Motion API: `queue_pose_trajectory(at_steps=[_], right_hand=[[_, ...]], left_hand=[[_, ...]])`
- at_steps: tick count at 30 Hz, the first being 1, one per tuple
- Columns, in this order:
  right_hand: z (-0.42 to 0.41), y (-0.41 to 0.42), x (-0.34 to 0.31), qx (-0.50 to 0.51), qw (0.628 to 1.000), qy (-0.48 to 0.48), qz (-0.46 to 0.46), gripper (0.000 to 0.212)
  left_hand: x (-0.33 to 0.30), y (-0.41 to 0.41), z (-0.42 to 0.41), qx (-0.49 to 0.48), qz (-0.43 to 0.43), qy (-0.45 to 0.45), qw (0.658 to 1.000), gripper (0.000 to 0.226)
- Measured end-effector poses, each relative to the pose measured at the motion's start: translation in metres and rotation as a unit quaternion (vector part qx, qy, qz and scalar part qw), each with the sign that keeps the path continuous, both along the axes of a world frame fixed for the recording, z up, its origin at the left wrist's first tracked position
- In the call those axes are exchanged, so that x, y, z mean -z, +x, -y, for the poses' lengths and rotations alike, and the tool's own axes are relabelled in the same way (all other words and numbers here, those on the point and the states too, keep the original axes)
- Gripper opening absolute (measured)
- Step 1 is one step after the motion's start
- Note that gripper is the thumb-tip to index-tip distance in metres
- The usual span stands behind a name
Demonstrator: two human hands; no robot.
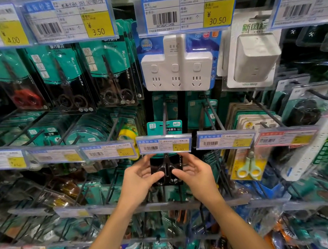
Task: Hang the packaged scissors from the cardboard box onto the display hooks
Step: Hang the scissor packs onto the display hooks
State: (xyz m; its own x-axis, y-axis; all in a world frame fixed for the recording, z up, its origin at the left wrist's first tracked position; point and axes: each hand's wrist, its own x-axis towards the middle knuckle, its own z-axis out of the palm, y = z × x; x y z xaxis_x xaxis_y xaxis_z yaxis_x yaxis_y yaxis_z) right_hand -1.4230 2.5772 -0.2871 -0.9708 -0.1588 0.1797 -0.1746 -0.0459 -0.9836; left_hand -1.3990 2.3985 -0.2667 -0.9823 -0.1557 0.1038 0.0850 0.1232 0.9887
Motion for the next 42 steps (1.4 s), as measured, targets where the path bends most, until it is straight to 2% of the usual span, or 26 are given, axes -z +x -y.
queue_pose_trajectory(at_steps=[4, 7, 11, 13, 14, 15, 17, 18, 19, 22, 27, 29, 31, 34, 35, 37, 38, 40, 42], right_hand=[[0.000, -0.018, -0.002, 0.021, 1.000, 0.010, -0.013, 0.034], [0.003, -0.029, -0.003, 0.041, 0.999, 0.024, 0.008, 0.039], [0.004, -0.044, -0.008, 0.051, 0.999, 0.000, 0.004, 0.024], [0.007, -0.049, -0.008, 0.065, 0.998, 0.013, 0.006, 0.038], [0.009, -0.051, -0.008, 0.043, 0.998, 0.001, 0.034, 0.037], [0.012, -0.053, -0.008, 0.034, 0.996, -0.032, 0.071, 0.028], [0.016, -0.053, -0.014, 0.058, 0.992, -0.058, 0.097, 0.019], [0.019, -0.054, -0.018, 0.051, 0.988, -0.091, 0.112, 0.022], [0.021, -0.057, -0.019, 0.051, 0.986, -0.107, 0.114, 0.029], [0.023, -0.066, -0.018, 0.071, 0.992, -0.058, 0.085, 0.033], [0.028, -0.062, -0.020, 0.103, 0.991, 0.003, 0.081, 0.040], [0.028, -0.059, -0.019, 0.102, 0.992, 0.026, 0.072, 0.042], [0.027, -0.052, -0.021, 0.094, 0.993, 0.044, 0.063, 0.041], [0.027, -0.048, -0.019, 0.088, 0.990, 0.108, 0.019, 0.037], [0.026, -0.046, -0.015, 0.085, 0.987, 0.139, 0.010, 0.036], [0.024, -0.041, -0.004, 0.077, 0.981, 0.175, 0.014, 0.042], [0.023, -0.038, -0.001, 0.077, 0.978, 0.191, 0.022, 0.047], [0.021, -0.026, -0.003, 0.078, 0.969, 0.230, 0.033, 0.055], [0.017, -0.016, -0.004, 0.076, 0.946, 0.313, 0.037, 0.061]], left_hand=[[0.007, -0.021, 0.004, 0.003, 0.030, -0.018, 0.999, 0.051], [0.014, -0.036, 0.006, -0.014, 0.040, -0.023, 0.999, 0.045], [0.015, -0.055, 0.010, -0.001, 0.045, -0.048, 0.998, 0.046], [0.013, -0.063, 0.011, 0.011, 0.063, -0.024, 0.998, 0.059], [0.012, -0.067, 0.011, 0.008, 0.083, 0.005, 0.997, 0.066], [0.014, -0.072, 0.010, 0.009, 0.102, 0.031, 0.994, 0.069], [0.012, -0.076, 0.009, 0.005, 0.142, -0.009, 0.990, 0.053], [0.010, -0.077, 0.009, 0.003, 0.151, -0.046, 0.988, 0.048], [0.012, -0.081, 0.009, -0.004, 0.149, -0.037, 0.988, 0.053], [0.013, -0.091, 0.009, -0.005, 0.146, 0.014, 0.989, 0.075], [0.009, -0.092, 0.007, 0.006, 0.121, -0.011, 0.993, 0.071], [0.009, -0.089, 0.007, 0.007, 0.127, -0.052, 0.990, 0.069], [0.009, -0.083, 0.010, 0.002, 0.125, -0.156, 0.980, 0.064], [0.003, -0.066, 0.005, 0.035, 0.074, -0.257, 0.963, 0.051], [0.002, -0.061, 0.002, 0.052, 0.053, -0.294, 0.953, 0.055], [0.001, -0.052, 0.000, 0.087, 0.034, -0.399, 0.912, 0.072], [-0.001, -0.045, 0.000, 0.099, 0.047, -0.434, 0.894, 0.077], [0.001, -0.037, -0.001, 0.108, 0.062, -0.483, 0.867, 0.076], [0.002, -0.025, -0.005, 0.106, 0.058, -0.520, 0.846, 0.073]])
